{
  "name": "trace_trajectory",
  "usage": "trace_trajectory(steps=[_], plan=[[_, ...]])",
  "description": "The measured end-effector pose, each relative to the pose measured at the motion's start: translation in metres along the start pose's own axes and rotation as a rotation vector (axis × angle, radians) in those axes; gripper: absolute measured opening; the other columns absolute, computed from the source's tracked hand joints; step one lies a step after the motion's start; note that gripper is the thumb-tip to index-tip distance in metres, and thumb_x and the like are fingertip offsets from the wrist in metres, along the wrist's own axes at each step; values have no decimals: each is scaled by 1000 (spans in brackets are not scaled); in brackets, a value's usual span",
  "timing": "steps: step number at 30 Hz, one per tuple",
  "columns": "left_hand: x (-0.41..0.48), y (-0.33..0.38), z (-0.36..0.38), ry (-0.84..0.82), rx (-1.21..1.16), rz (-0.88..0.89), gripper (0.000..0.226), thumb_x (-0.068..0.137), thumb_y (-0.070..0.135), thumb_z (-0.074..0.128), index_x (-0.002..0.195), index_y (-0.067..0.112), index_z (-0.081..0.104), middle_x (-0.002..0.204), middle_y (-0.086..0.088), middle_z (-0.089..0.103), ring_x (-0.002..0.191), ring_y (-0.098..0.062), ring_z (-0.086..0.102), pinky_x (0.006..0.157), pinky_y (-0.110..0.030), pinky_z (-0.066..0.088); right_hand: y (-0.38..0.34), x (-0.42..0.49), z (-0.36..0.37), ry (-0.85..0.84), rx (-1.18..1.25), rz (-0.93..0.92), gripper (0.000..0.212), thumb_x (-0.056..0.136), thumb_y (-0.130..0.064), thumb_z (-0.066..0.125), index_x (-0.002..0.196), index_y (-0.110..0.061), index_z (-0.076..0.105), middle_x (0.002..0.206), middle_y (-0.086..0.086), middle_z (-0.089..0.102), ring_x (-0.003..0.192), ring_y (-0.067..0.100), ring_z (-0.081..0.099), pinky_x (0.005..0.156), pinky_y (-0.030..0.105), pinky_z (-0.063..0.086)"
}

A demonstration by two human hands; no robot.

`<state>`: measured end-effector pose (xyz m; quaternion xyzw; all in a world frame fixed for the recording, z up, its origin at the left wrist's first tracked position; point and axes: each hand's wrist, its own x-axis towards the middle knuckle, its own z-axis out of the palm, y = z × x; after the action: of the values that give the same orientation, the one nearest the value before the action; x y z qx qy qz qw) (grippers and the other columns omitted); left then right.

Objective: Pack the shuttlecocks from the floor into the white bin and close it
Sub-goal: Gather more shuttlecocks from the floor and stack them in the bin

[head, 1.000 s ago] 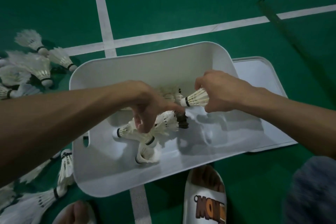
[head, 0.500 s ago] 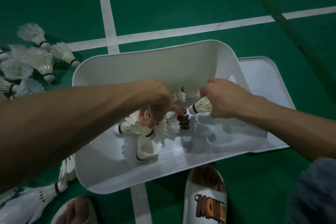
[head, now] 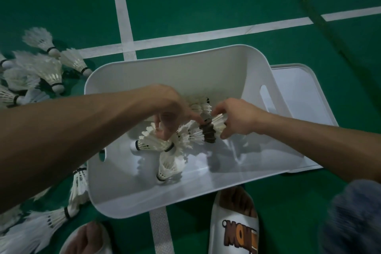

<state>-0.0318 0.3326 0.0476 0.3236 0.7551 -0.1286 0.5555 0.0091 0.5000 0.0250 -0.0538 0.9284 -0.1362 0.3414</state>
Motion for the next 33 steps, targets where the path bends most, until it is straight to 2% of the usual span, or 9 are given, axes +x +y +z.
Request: trace_trajectory(steps=[2,5,8,11,17,21,25,28,33], plan=[[-4,-2,0,11,-28,5,119,74,-10,68,147,48,-6,111,-3,55,90,-20,60,63,-23,51,0,-1,0,11,35,19,76,64,-20,88,132,-19,55,129,2,60,91,18,61,74,23,48],[-9,-8,1,40,-75,8,119,77,-9,67,144,52,-11,119,-5,50,85,-19,58,65,-25,49,4,-4,0,42,12,69,85,62,-23,89,137,-20,49,133,4,57,108,23,60,83,25,46],[-15,-17,4,66,-133,20,119,78,-8,68,142,56,-10,109,-2,42,89,-21,58,69,-28,51,5,-3,2,50,-36,111,75,68,-17,85,135,-15,52,128,7,60,111,24,59,83,24,44],[-20,-20,6,58,-121,30,116,77,-7,68,145,53,-4,126,-6,47,82,-16,57,68,-26,52,3,1,5,34,28,137,50,69,-8,83,116,-11,65,110,8,68,98,23,62,72,21,43],[-18,-12,16,25,-24,56,106,78,-5,65,148,47,7,100,4,36,92,-23,56,78,-32,49,6,10,6,66,295,190,32,64,7,80,83,-15,64,79,4,61,65,16,53,49,18,37],[-16,-13,18,39,-1,42,101,79,-5,64,149,44,10,93,4,34,92,-23,58,71,-28,48,10,10,1,74,548,260,30,66,21,72,73,-7,61,70,10,56,60,17,51,48,22,47],[-17,-20,17,49,-25,14,101,80,-3,65,149,44,8,118,0,46,101,-24,58,74,-31,48,5,16,6,84,691,293,31,68,22,70,70,-6,60,71,13,57,65,23,56,60,32,57],[-18,-21,17,68,-6,6,104,80,-1,67,149,44,3,135,-6,46,104,-24,55,80,-33,46,3,21,16,164,626,279,33,65,19,74,65,-12,61,65,12,57,69,24,55,67,39,50],[-14,-19,18,64,5,15,104,80,-2,66,147,49,3,105,3,37,93,-24,57,71,-30,45,10,19,14,216,618,274,27,64,9,81,66,-10,61,63,9,59,66,24,55,65,41,51]])
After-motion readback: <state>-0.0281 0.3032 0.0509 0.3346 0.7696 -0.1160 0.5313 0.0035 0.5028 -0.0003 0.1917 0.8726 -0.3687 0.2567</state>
